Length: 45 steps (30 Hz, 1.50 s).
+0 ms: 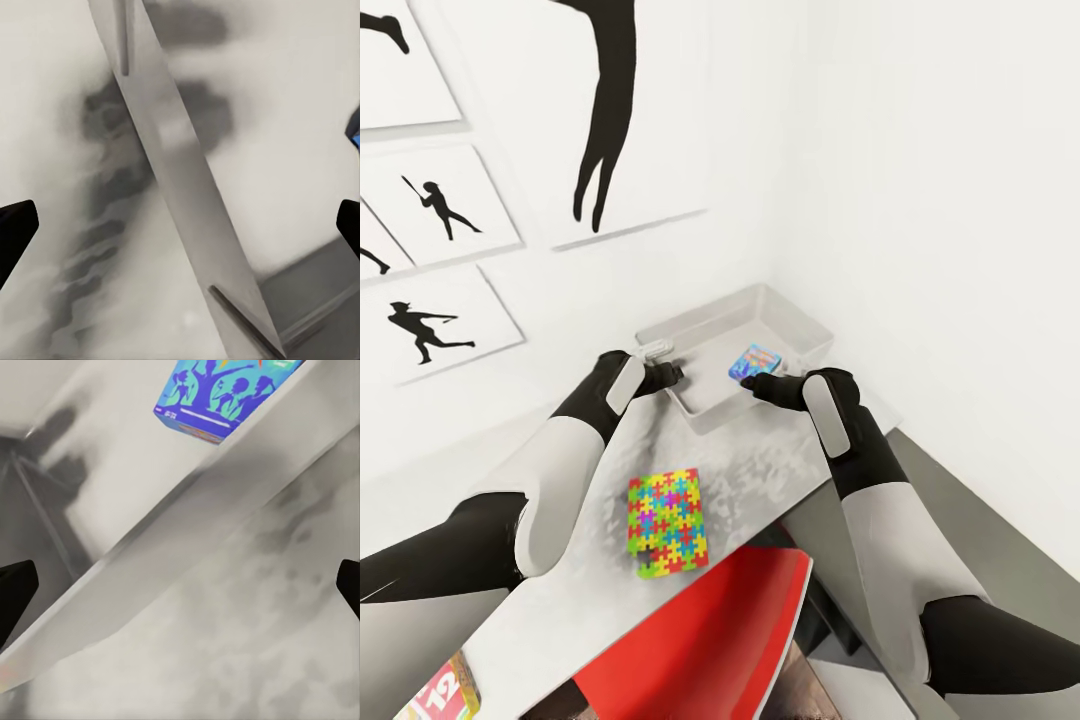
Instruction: Put all the toys in the child's room - the three board games (two on the bed and one on the table), the two jigsaw puzzles on the table, and the tennis ball on the table - inside the toy box on the table in the child's room.
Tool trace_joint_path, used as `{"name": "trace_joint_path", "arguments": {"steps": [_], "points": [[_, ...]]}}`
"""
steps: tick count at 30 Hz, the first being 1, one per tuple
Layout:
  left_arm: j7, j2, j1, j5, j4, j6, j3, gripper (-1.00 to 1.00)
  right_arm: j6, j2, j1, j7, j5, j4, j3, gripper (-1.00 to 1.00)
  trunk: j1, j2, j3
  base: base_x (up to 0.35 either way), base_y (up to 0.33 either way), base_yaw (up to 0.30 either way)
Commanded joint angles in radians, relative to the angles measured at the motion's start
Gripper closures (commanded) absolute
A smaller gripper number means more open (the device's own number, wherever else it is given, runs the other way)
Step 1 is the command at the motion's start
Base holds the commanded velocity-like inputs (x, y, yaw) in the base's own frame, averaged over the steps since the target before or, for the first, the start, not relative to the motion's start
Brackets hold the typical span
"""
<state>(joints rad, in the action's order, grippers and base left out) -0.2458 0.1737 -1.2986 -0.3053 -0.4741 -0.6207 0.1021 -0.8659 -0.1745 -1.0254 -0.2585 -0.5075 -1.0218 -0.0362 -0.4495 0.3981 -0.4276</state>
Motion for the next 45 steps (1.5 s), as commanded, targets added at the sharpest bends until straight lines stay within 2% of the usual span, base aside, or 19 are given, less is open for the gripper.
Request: {"name": "trace_joint_path", "arguments": {"steps": [1,9,17,27,37,45], "points": [[-0.008,0.001,-0.001,-0.011,-0.001,-0.004,0.004,-1.00,-0.002,0.000,-0.001,-0.010,-0.010,-0.001,-0.001,-1.00,0.000,0.002,-0.003,0.000,0.000,0.000],[-0.006,0.001,-0.001,-0.011,-0.001,-0.004,0.004,-1.00,-0.002,0.000,-0.004,-0.010,-0.011,-0.002,-0.001,-1.00,0.000,0.002,-0.016,0.000,0.000,0.000],[-0.006,0.001,-0.001,-0.011,-0.003,-0.004,0.004,-1.00,-0.002,0.000,-0.035,-0.010,-0.018,-0.001,-0.001,-1.00,0.000,0.002,-0.029,0.000,0.000,0.000],[-0.006,0.001,-0.001,-0.011,-0.016,-0.005,0.004,-1.00,-0.002,0.000,-0.071,-0.010,-0.054,-0.001,-0.001,-1.00,0.000,0.002,-0.045,0.000,0.000,0.000],[-0.005,0.001,-0.001,-0.011,-0.020,-0.005,0.004,-1.00,0.000,0.000,-0.078,-0.010,-0.071,0.005,0.000,-1.00,0.000,0.002,-0.062,0.000,0.000,0.000],[-0.004,0.001,-0.001,-0.011,-0.032,-0.005,0.004,-1.00,0.037,0.000,-0.078,-0.011,-0.070,0.011,0.000,-1.00,0.000,0.002,-0.074,0.000,0.000,0.000]]}}
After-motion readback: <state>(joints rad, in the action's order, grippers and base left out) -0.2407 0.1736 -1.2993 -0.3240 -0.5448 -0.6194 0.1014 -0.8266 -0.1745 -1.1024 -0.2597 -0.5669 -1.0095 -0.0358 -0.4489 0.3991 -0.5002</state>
